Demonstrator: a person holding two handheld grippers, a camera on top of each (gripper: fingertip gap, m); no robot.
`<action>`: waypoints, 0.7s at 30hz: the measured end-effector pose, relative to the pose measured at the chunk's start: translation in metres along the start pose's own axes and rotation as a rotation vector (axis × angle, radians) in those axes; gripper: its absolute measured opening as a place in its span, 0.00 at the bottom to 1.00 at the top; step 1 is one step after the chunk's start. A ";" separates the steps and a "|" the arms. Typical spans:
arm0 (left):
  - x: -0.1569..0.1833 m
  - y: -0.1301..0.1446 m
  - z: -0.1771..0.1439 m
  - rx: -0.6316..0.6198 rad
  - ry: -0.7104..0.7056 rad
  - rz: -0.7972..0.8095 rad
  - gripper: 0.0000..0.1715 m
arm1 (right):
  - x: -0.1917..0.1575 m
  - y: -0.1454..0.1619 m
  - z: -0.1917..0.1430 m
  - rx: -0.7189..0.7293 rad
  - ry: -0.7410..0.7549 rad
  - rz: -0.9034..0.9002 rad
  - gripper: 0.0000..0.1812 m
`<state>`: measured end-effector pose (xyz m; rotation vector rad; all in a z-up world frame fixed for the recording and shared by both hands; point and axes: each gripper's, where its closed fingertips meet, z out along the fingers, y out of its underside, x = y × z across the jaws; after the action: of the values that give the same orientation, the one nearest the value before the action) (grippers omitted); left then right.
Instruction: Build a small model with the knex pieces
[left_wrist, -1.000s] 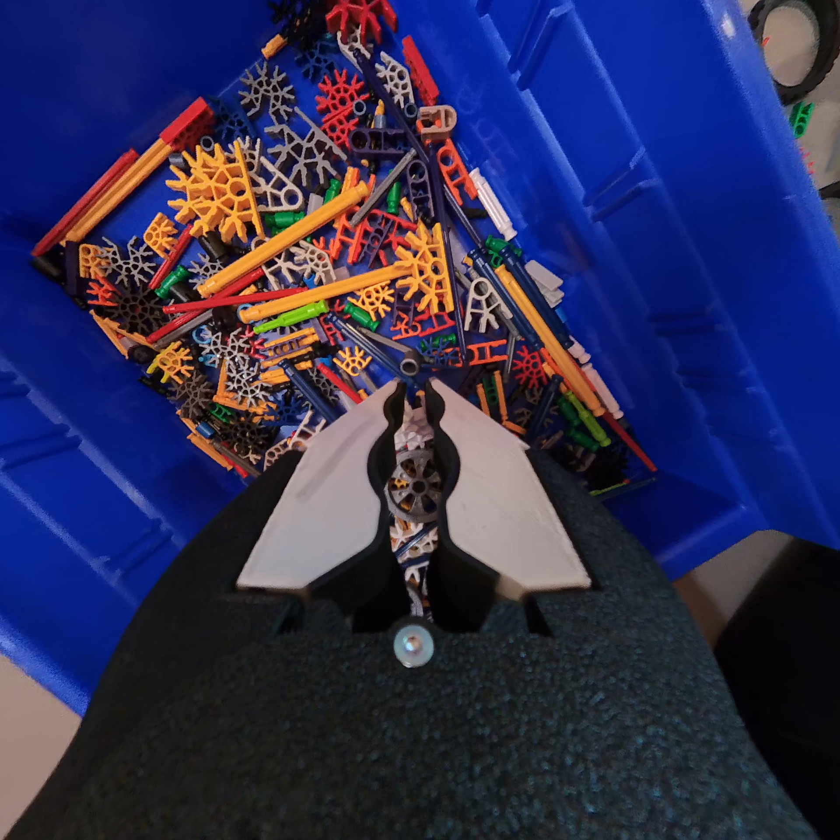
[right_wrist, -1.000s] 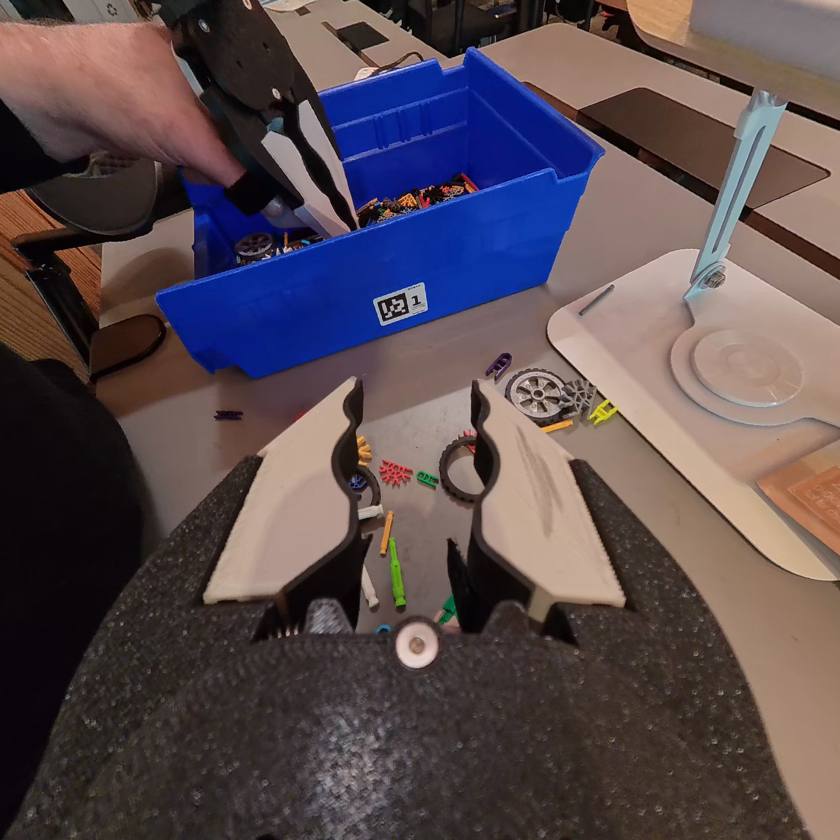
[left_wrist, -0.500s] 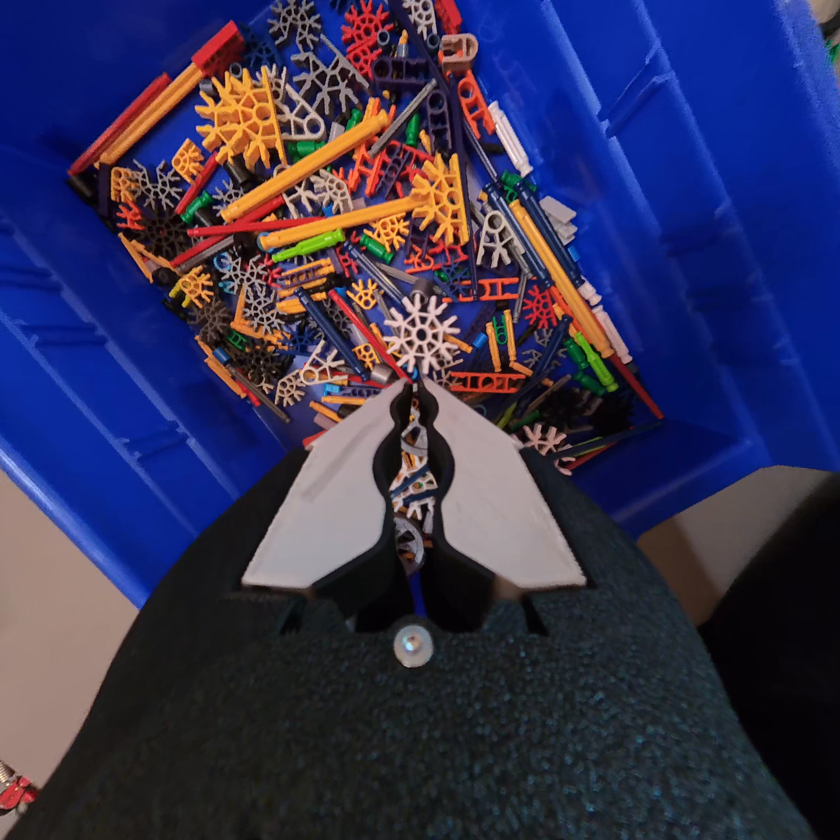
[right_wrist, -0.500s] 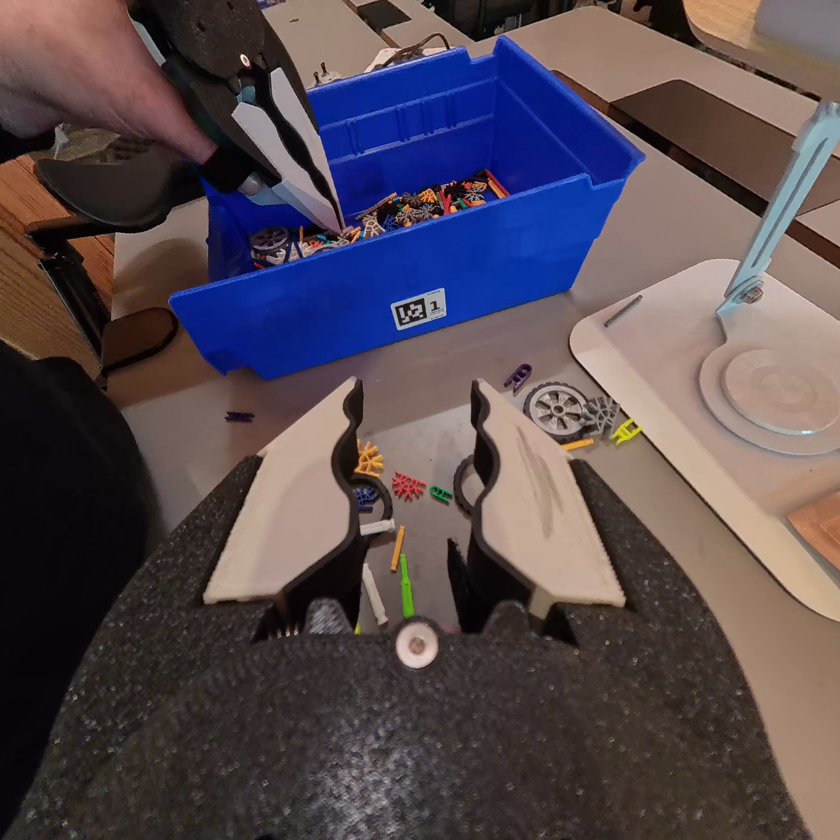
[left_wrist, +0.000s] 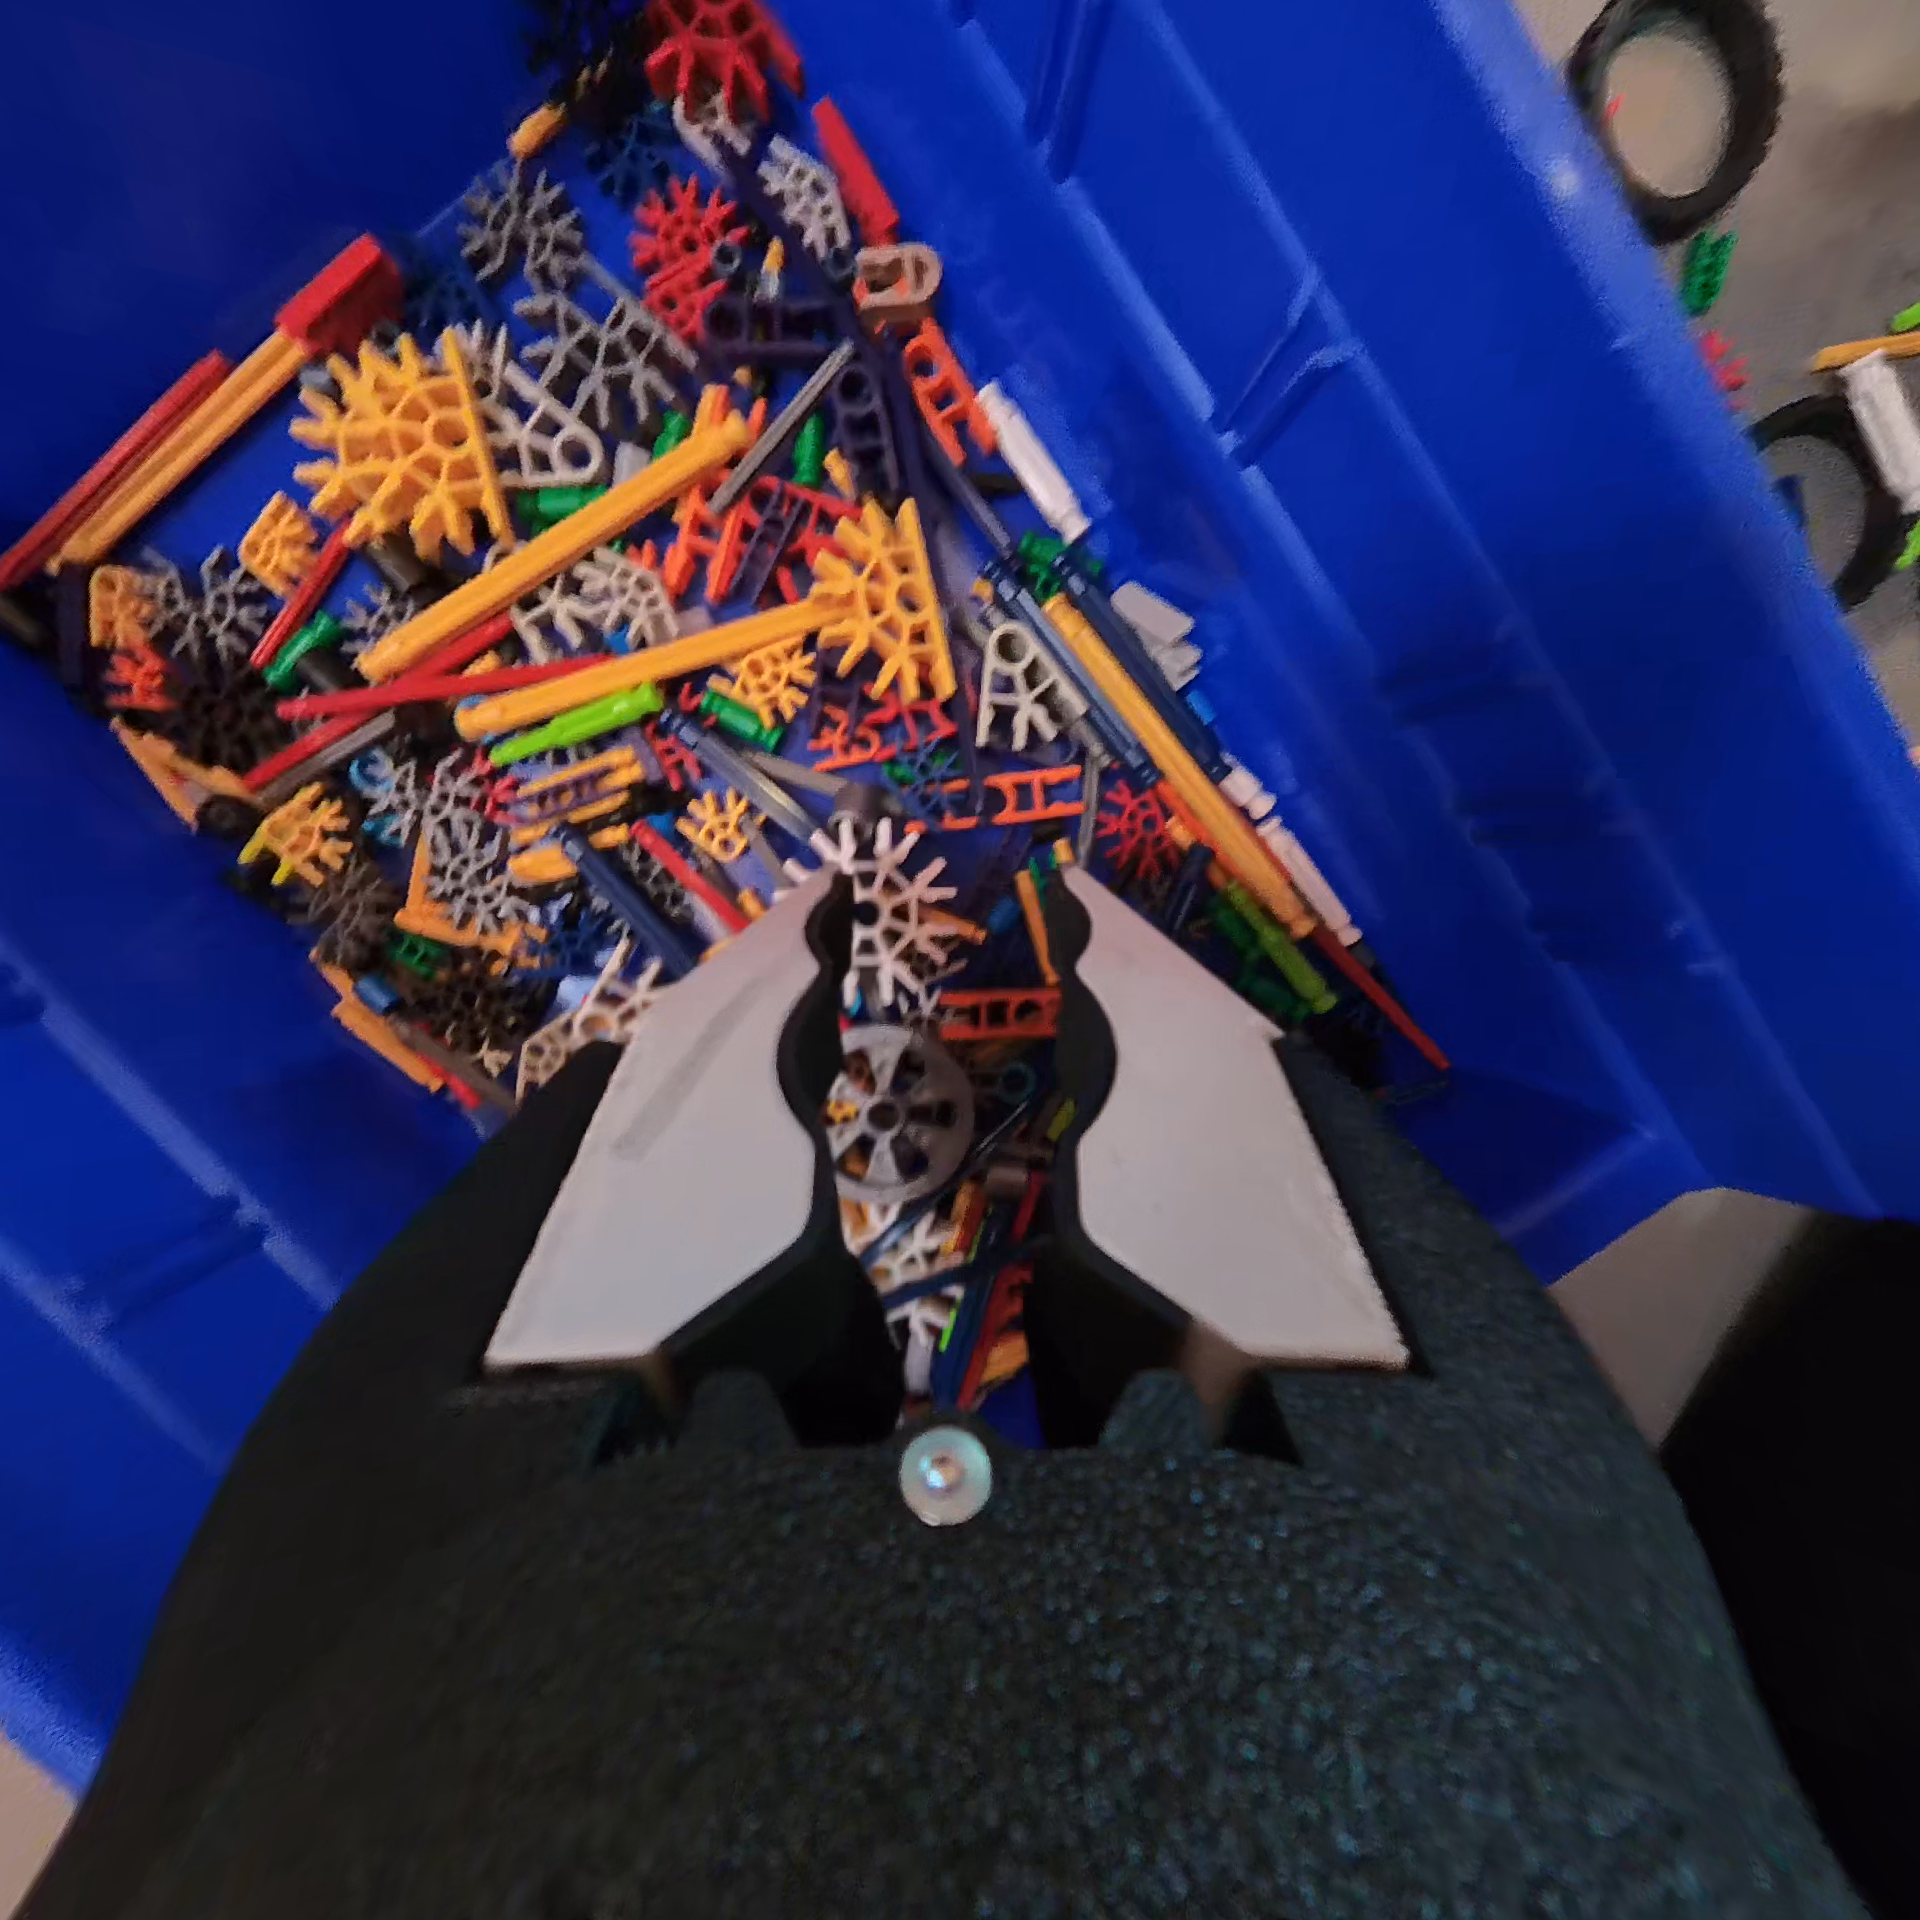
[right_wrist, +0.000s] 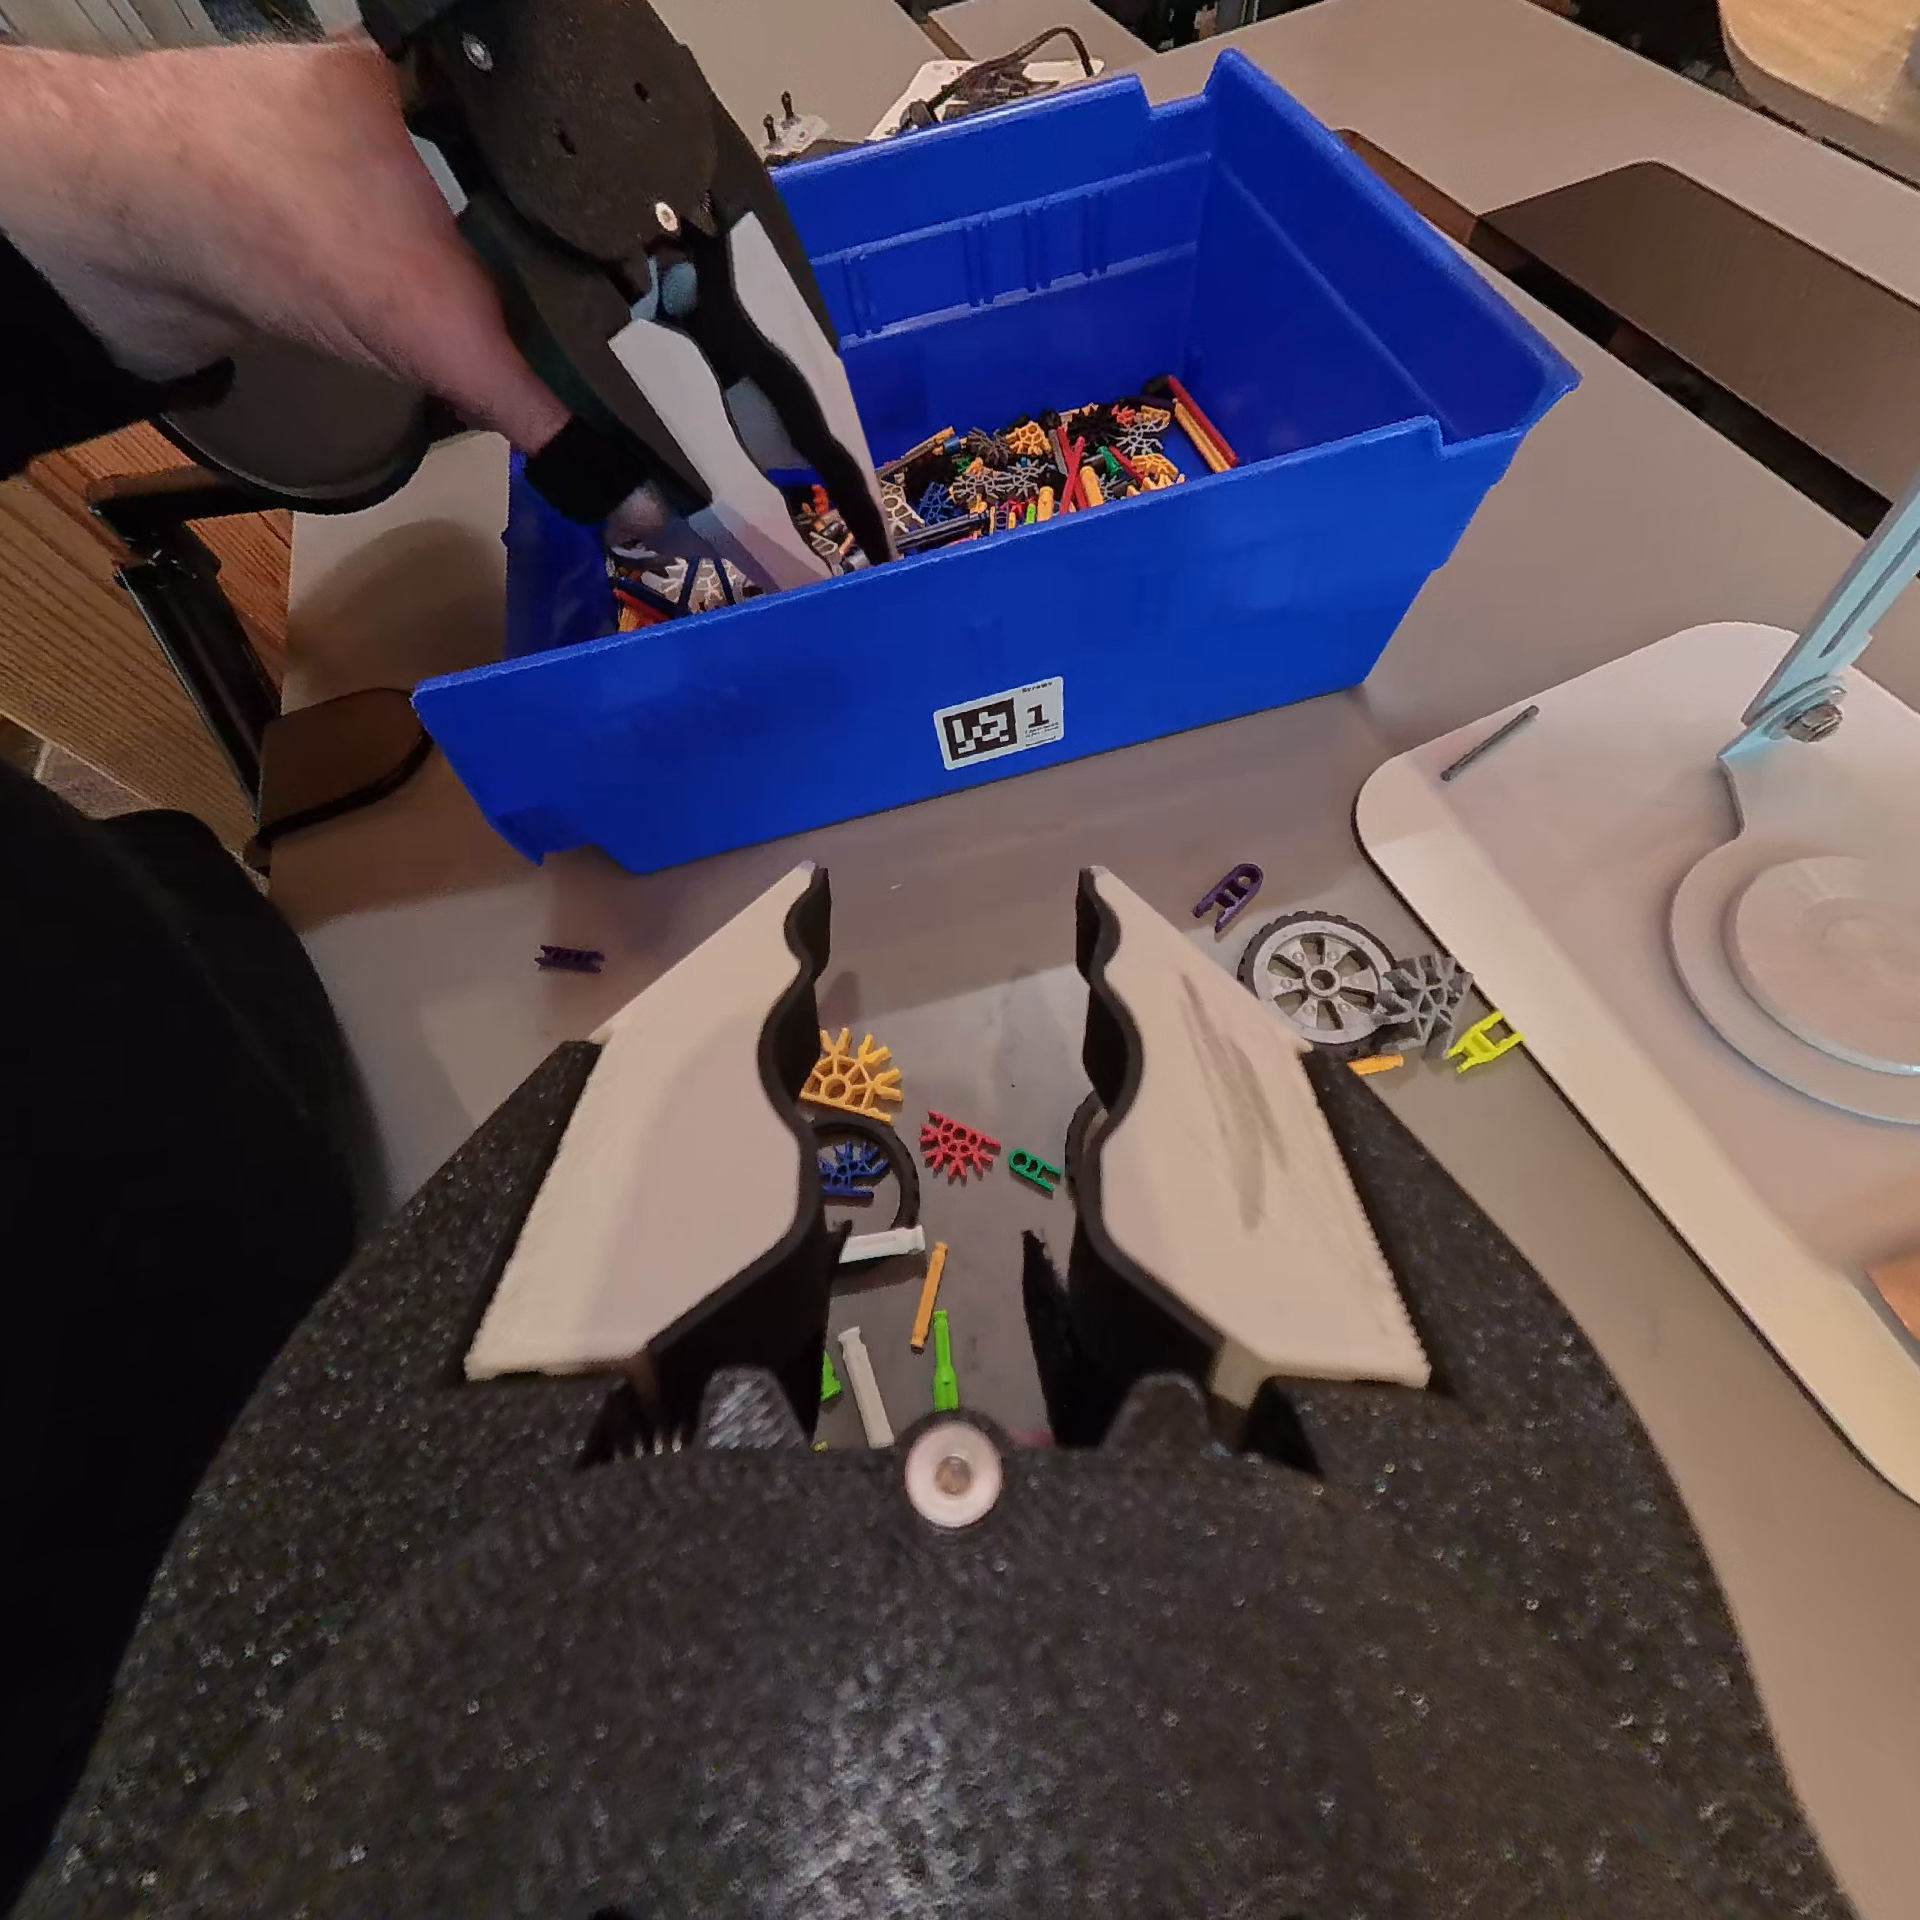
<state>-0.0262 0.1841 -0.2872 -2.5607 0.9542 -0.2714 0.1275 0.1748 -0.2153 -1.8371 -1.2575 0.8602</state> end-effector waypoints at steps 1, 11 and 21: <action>0.004 -0.005 0.002 0.017 0.012 0.017 0.21 | 0.000 0.000 0.000 -0.002 -0.001 0.000 0.26; 0.018 -0.025 0.029 0.052 0.071 0.086 0.19 | -0.001 0.000 0.003 -0.006 -0.009 0.000 0.26; 0.015 0.000 0.017 0.005 0.050 0.052 0.13 | 0.000 0.000 0.007 -0.012 -0.023 -0.002 0.26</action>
<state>-0.0099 0.1791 -0.3021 -2.5309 1.0359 -0.3238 0.1214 0.1758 -0.2189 -1.8404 -1.2811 0.8770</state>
